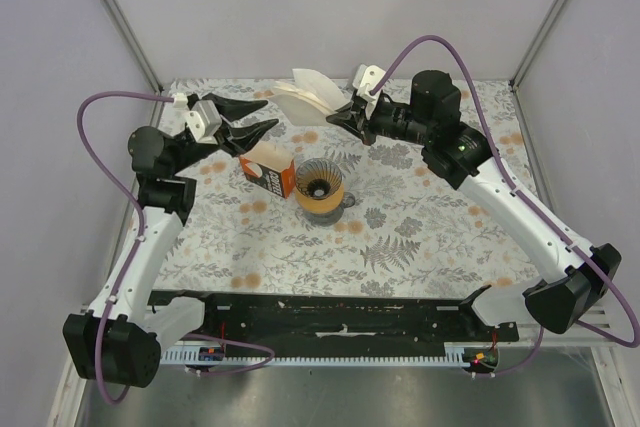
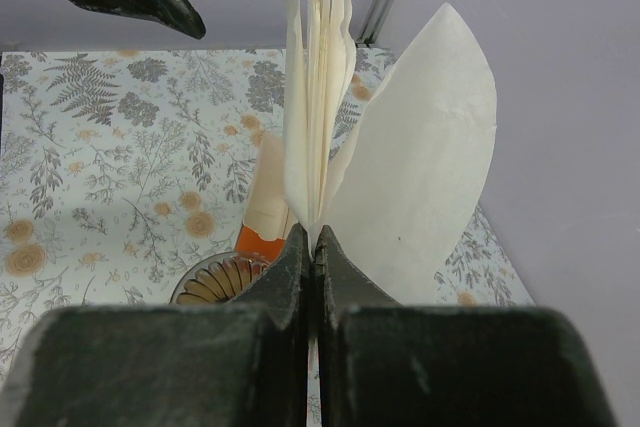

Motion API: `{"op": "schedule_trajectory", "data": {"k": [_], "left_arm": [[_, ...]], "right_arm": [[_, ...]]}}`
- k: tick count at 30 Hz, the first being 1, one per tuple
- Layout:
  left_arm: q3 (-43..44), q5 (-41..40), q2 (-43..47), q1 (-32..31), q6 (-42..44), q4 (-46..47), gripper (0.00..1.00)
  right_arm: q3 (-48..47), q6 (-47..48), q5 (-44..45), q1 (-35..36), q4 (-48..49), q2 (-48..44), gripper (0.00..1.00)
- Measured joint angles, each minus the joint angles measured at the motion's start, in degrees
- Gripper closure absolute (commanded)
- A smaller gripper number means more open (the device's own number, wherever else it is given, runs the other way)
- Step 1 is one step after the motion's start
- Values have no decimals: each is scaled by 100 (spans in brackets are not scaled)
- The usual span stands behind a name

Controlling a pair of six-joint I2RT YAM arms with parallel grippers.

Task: Place the coffee filter in the dripper

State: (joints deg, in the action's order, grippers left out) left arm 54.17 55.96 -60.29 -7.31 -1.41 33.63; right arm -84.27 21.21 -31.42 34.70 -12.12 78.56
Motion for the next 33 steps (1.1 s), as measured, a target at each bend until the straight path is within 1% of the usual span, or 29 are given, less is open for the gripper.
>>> {"op": "schedule_trajectory", "data": {"k": [6, 13, 19, 22, 27, 33], "left_arm": [[0, -258, 42, 63, 195, -313, 48], [0, -249, -94, 63, 146, 46, 48], [0, -188, -199, 63, 48, 323, 52], [0, -114, -197, 46, -20, 468, 57], [0, 118, -197, 35, -286, 737, 61], [0, 166, -197, 4, -483, 870, 66]], "right_arm": [[0, 0, -9, 0, 0, 2, 100], [0, 2, -26, 0, -2, 2, 100], [0, 2, -35, 0, -2, 2, 100], [0, 2, -46, 0, -2, 4, 100], [-7, 2, -46, 0, -2, 11, 100], [-9, 2, -46, 0, -4, 13, 100]]}}
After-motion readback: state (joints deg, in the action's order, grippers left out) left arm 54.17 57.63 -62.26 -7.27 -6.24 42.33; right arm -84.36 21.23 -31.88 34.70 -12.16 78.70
